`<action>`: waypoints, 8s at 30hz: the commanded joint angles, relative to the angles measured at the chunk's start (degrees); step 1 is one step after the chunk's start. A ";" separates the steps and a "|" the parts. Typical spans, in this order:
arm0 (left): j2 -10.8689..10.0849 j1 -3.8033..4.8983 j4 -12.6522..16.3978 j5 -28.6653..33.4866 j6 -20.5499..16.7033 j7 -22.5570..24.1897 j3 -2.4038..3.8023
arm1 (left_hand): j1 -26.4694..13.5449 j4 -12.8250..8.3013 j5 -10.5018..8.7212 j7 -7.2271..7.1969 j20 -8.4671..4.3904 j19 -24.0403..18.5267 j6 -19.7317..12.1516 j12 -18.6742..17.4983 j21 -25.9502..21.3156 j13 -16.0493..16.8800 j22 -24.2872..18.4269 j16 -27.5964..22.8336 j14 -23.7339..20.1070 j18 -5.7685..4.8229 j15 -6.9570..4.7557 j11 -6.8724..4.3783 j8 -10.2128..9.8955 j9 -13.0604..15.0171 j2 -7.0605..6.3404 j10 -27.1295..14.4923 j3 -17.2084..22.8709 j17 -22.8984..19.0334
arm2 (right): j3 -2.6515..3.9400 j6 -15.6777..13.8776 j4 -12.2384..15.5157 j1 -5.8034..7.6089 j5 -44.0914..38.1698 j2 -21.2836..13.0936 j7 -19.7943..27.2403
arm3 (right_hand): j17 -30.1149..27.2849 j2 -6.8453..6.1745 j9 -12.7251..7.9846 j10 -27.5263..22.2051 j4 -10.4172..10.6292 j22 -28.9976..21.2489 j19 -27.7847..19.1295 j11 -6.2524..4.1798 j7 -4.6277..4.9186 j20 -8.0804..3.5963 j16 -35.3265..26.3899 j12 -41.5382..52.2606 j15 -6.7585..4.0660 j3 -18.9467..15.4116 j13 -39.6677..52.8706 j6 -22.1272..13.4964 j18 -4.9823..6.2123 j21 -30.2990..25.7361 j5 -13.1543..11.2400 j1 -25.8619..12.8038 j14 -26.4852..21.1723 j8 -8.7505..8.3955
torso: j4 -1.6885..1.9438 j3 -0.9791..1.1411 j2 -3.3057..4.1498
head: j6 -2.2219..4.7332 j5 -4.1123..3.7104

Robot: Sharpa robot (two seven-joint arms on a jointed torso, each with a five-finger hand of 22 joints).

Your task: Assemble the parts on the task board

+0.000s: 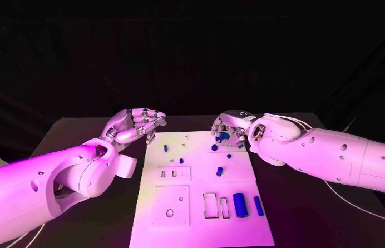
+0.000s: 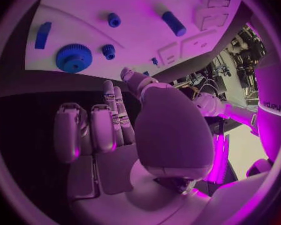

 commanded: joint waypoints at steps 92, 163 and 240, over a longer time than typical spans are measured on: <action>0.18 0.18 -0.62 -0.04 2.67 -0.67 0.08 | -0.64 -0.51 -0.32 0.12 0.13 2.93 -1.18 1.11 3.80 1.39 5.20 3.53 2.51 -1.67 0.18 0.24 0.23 0.79 0.39 -2.44 0.86 2.56 | 0.07 -10.23 -11.43 -1.65 -6.48 15.17 -8.03 | 0.34 5.34 5.26 5.13 -2.41 9.79 4.22 -1.78 -1.29 -0.85 2.73 0.12 -1.58 5.56 1.74 3.98 -2.56 6.37 0.05 0.34 2.75 3.02 | 0.44 -0.16 1.81 | 0.29 1.66; 0.56 0.90 -1.00 0.44 2.86 -1.14 0.10 | -0.66 -0.69 -0.36 0.26 0.18 2.91 -1.60 1.27 4.18 1.68 5.57 3.93 2.70 -1.71 0.28 0.38 0.16 0.94 0.34 -3.03 1.04 2.65 | -0.19 -9.35 -17.38 -2.97 -5.18 19.87 -6.02 | -7.86 1.68 5.37 -8.40 -3.07 -0.84 -2.95 1.60 -0.28 1.71 -1.29 -0.30 1.25 3.58 -0.33 -4.29 0.07 -1.75 0.01 -3.01 0.39 -1.92 | 0.64 -0.30 2.06 | -0.57 2.85; 0.53 0.86 -2.43 0.21 3.59 -1.44 0.06 | -0.60 -0.91 -0.37 0.24 0.24 2.97 -1.75 1.73 4.53 2.07 5.98 4.39 2.94 -1.75 0.29 0.36 0.24 1.14 0.44 -3.14 1.24 2.92 | 0.57 -2.49 -11.24 -2.57 16.04 5.78 -11.32 | 17.10 6.79 7.73 17.05 7.25 15.48 7.81 0.11 1.65 1.12 12.27 82.93 0.46 -18.09 81.84 -6.96 -3.93 10.00 0.17 3.06 5.52 -1.84 | -1.17 0.39 1.00 | -1.36 3.46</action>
